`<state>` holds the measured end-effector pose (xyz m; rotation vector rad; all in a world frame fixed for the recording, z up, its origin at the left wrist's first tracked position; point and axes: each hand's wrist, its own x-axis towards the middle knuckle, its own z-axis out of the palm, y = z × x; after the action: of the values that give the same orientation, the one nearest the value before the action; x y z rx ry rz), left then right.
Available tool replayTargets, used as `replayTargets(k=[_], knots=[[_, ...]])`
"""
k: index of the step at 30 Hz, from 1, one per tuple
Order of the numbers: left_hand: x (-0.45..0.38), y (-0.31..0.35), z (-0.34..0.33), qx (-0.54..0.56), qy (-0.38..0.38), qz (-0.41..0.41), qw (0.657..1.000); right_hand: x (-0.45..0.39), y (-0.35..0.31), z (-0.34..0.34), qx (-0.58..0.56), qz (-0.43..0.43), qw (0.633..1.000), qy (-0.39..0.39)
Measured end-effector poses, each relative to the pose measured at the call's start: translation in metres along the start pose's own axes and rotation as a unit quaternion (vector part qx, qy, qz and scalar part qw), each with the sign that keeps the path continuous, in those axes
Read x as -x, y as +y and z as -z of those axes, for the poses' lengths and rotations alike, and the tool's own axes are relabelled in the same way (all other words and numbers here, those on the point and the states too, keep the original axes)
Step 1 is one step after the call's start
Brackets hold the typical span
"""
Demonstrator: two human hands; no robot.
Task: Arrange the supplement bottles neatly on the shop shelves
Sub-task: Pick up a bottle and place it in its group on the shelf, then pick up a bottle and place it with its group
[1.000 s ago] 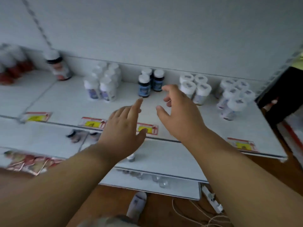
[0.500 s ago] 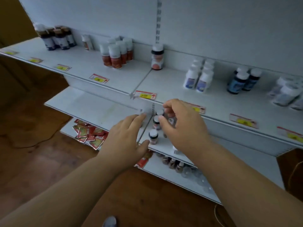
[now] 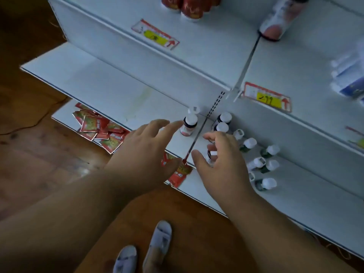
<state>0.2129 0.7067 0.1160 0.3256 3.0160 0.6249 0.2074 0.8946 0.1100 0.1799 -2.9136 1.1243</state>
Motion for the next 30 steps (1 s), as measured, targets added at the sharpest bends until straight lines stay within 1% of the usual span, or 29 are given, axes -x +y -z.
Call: replayTargets(k=[2,4,6,8,10,12,14,17,20,23,25,27,28,30], knots=[[-0.029,-0.024,-0.026,0.021,-0.002,0.014,1.0,-0.037,0.028,-0.035,-0.003,-0.01,1.0,0.0],[-0.064,-0.048,-0.057,0.04,-0.025,0.023,0.999,-0.074,0.066,-0.079,-0.01,-0.056,0.998,0.004],[-0.097,-0.074,-0.096,0.051,-0.037,0.012,0.998,-0.106,0.106,-0.126,-0.031,-0.094,0.994,0.034],[-0.122,-0.102,-0.138,0.068,-0.028,0.012,0.997,-0.131,0.142,-0.175,-0.038,-0.089,0.994,0.05],[-0.133,-0.125,-0.183,0.097,-0.031,0.051,0.993,-0.146,0.172,-0.216,-0.045,-0.099,0.993,0.04],[-0.145,-0.139,-0.227,0.135,-0.03,0.069,0.988,-0.161,0.203,-0.238,-0.053,-0.107,0.991,0.06],[-0.16,-0.15,-0.261,0.156,-0.031,0.066,0.985,-0.18,0.225,-0.254,-0.034,-0.089,0.992,0.088],[-0.181,-0.172,-0.29,0.158,-0.036,0.054,0.985,-0.208,0.241,-0.281,-0.041,-0.052,0.99,0.121],[-0.203,-0.188,-0.307,0.154,-0.027,0.026,0.987,-0.228,0.252,-0.304,-0.089,-0.031,0.984,0.15],[-0.226,-0.195,-0.316,0.153,-0.033,-0.002,0.988,-0.242,0.265,-0.308,-0.134,-0.018,0.974,0.179],[-0.231,-0.206,-0.316,0.171,-0.019,-0.009,0.985,-0.24,0.26,-0.31,-0.215,-0.018,0.96,0.18],[-0.222,-0.216,-0.311,0.192,-0.006,-0.014,0.981,-0.224,0.246,-0.312,-0.282,-0.033,0.945,0.164],[-0.214,-0.218,-0.307,0.205,-0.005,-0.016,0.979,-0.213,0.238,-0.312,-0.305,-0.05,0.938,0.154],[-0.189,-0.216,-0.301,0.229,-0.027,-0.02,0.973,-0.184,0.221,-0.305,-0.33,-0.087,0.931,0.13]])
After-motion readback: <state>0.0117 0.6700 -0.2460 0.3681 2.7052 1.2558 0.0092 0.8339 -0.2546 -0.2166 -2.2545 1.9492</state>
